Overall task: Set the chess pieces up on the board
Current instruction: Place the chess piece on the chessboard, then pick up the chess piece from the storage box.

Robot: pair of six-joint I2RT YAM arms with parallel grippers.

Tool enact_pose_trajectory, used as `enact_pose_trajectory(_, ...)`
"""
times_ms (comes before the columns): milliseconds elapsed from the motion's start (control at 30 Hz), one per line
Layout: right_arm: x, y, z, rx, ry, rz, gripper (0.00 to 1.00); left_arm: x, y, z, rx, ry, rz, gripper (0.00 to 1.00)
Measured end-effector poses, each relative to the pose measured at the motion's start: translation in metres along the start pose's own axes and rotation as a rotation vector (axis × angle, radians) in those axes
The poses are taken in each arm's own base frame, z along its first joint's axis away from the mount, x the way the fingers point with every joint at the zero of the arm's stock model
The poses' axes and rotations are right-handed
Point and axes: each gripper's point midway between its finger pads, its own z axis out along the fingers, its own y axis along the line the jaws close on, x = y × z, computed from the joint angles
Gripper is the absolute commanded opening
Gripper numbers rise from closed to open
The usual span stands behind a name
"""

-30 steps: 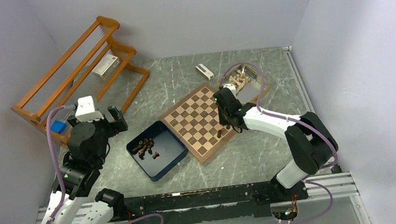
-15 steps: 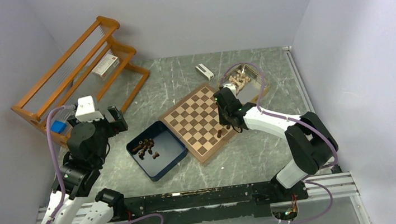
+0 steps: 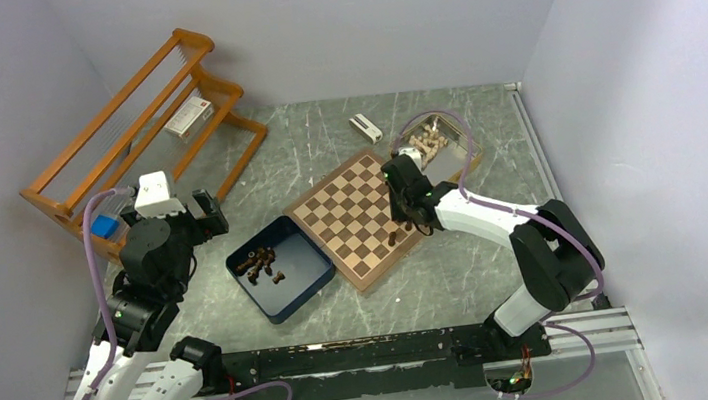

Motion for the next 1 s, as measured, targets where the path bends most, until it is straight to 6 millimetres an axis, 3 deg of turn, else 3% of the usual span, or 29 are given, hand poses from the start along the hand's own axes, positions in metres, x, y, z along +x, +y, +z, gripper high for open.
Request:
enact_pose_trajectory(633, -0.032, 0.016, -0.016, -0.061, -0.049, 0.014, 0.28, 0.0, -0.001, 0.0, 0.004, 0.001, 0.0, 0.98)
enact_pose_trajectory(1000, -0.045, 0.066, -0.033, -0.29, -0.073, 0.018, 0.27, 0.0, -0.003, 0.0, 0.019, 0.001, 0.0, 0.98)
